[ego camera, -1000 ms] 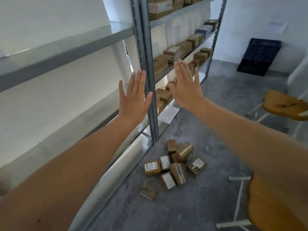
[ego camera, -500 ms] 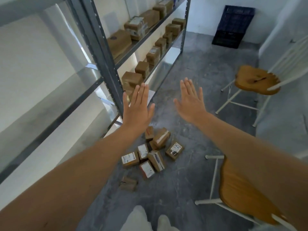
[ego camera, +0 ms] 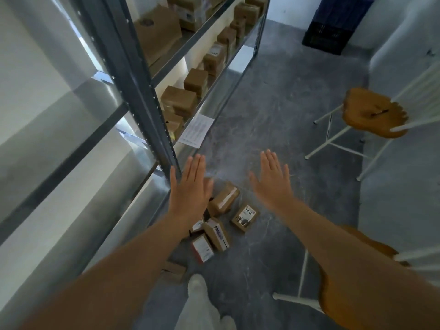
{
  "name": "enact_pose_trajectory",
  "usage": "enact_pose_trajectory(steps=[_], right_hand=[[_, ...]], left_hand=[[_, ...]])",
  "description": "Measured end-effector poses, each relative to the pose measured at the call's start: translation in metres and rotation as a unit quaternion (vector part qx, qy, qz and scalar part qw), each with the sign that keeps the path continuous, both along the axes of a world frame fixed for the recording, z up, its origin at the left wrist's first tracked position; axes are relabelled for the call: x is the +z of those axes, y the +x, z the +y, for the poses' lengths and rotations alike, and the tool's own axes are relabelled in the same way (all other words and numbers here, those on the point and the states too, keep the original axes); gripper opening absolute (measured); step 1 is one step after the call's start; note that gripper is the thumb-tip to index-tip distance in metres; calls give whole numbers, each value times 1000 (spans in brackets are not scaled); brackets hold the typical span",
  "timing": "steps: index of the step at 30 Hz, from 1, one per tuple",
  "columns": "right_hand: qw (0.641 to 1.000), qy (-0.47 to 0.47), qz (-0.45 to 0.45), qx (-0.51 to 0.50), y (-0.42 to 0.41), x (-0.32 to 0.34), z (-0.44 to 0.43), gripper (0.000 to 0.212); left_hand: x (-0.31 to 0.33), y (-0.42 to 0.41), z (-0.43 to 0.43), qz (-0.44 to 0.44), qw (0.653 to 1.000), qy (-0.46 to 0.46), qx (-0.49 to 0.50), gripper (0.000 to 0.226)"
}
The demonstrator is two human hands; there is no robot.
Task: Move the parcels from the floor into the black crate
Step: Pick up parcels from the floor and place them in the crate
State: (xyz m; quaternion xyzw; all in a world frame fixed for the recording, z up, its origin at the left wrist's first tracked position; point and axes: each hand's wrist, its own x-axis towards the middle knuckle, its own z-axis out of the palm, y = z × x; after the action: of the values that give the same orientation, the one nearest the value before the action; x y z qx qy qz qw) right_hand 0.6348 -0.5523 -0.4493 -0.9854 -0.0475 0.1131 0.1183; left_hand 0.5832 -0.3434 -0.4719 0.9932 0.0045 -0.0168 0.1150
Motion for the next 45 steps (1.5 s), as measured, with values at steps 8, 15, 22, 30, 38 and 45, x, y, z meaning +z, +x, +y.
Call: enact_pose_trajectory(steps=[8,15,22,30,38,45], right_hand=[[987,95,110,-63,21,-96,48,66],[947,223,172,-154,37,-202,49,48],[871,246,310,-292,26,-355,11,14],[813,214,399,-366,12,-519,-9,49],[698,316,417,-490,-20,-652,-28,57],[500,466,473,-556,-53,-684,-6,69]], left_hand=[[-110,-3,37,108,993,25,39,65],[-219,-14,14,211,975,-5,67,60],[-333,-7,-17,294,936,-123,148,51],[-467,13,-39,295,916,-198,183,35],[-585,35,-48,314,840,-333,292,46],[-604,1,-55,270,804,-388,361,36]])
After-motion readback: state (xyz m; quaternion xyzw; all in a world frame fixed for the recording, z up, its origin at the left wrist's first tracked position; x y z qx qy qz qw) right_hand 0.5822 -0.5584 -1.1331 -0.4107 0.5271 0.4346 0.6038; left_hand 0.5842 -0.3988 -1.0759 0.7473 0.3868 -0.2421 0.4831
